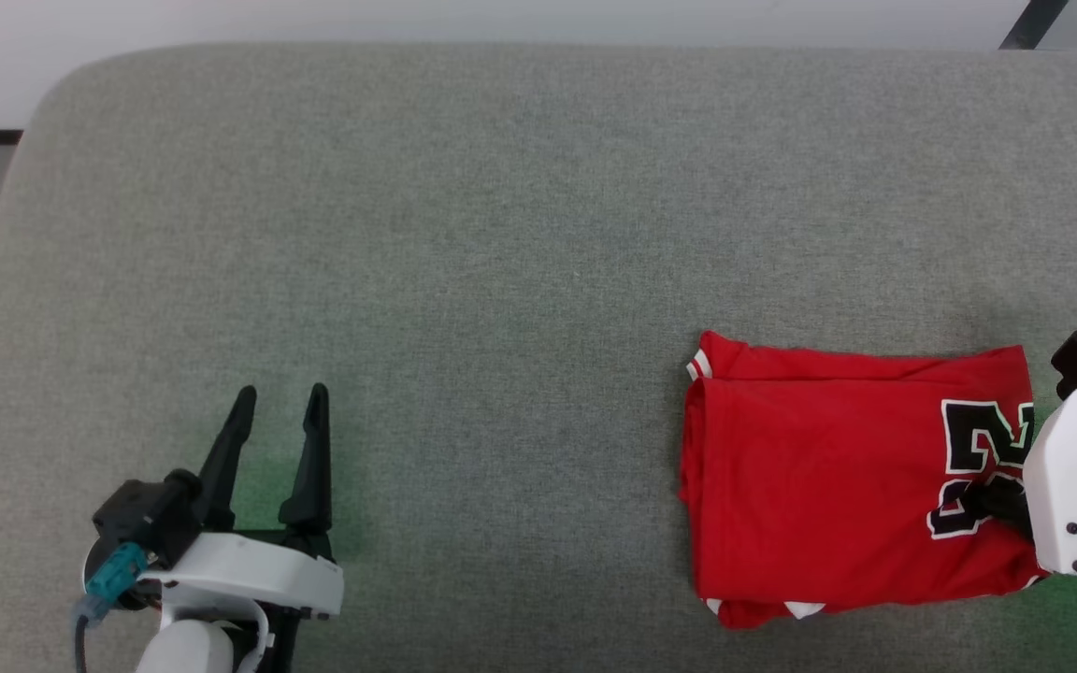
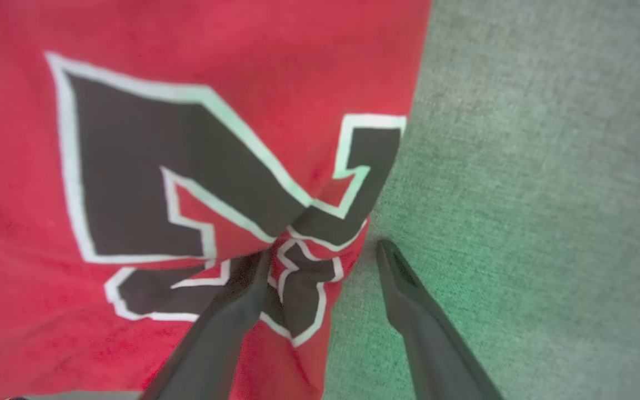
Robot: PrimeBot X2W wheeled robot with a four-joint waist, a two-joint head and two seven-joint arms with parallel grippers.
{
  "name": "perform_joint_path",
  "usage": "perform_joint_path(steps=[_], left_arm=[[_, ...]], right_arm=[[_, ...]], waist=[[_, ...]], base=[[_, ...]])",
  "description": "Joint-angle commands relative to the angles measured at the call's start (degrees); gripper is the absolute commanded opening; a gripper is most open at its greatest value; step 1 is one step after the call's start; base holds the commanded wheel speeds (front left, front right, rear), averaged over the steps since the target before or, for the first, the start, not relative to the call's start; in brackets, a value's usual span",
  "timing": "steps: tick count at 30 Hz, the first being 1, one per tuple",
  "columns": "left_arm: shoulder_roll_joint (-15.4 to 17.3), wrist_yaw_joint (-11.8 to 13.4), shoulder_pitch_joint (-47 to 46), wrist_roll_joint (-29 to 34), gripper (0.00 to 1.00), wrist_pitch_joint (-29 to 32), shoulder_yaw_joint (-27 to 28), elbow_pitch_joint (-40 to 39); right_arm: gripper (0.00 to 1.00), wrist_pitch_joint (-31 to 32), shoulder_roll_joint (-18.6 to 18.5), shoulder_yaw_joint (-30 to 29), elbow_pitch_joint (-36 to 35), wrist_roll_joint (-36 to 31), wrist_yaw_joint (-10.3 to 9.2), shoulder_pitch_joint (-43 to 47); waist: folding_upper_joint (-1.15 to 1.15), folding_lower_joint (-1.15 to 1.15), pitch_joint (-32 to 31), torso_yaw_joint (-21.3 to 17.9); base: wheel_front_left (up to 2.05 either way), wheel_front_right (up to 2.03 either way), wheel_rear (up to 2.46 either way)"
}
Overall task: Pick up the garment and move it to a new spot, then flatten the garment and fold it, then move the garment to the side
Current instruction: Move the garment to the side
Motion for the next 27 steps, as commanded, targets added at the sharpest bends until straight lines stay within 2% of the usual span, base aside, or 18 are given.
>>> perform_joint_path(steps=[1,8,16,27], left_arm=[[-0.2,-0.3,-0.6,0.3,1.0,0.0,0.2,0.2],[0.1,-0.3,-1.1,0.5,1.0,0.0,-0.1,0.3],[1.4,-0.4,-0.7,0.2,1.0,0.0,-1.1,-0.7],[5.6,-0.4,-3.0,0.6,1.0,0.0,-3.7,-3.1]], right_arm=[[0.0,-1.1,1.6,1.5,1.4,0.4,-0.07,0.6],[0.0,-5.4,1.6,1.0,1.8,2.0,-0.08,0.5],[0.0,-13.8,0.9,-4.4,1.4,4.4,-0.09,-1.2],[0.0,-23.3,-3.8,-13.9,6.9,0.4,-0.08,-5.4]], waist=[[0.0,0.0,0.5,0.2],[0.0,0.0,0.1,-1.3],[0.0,0.0,0.3,-5.5],[0.0,0.0,3.0,-12.7]], base=[[0.0,0.0,0.0],[0.0,0.0,0.0],[0.0,0.0,0.0],[0.0,0.0,0.0]])
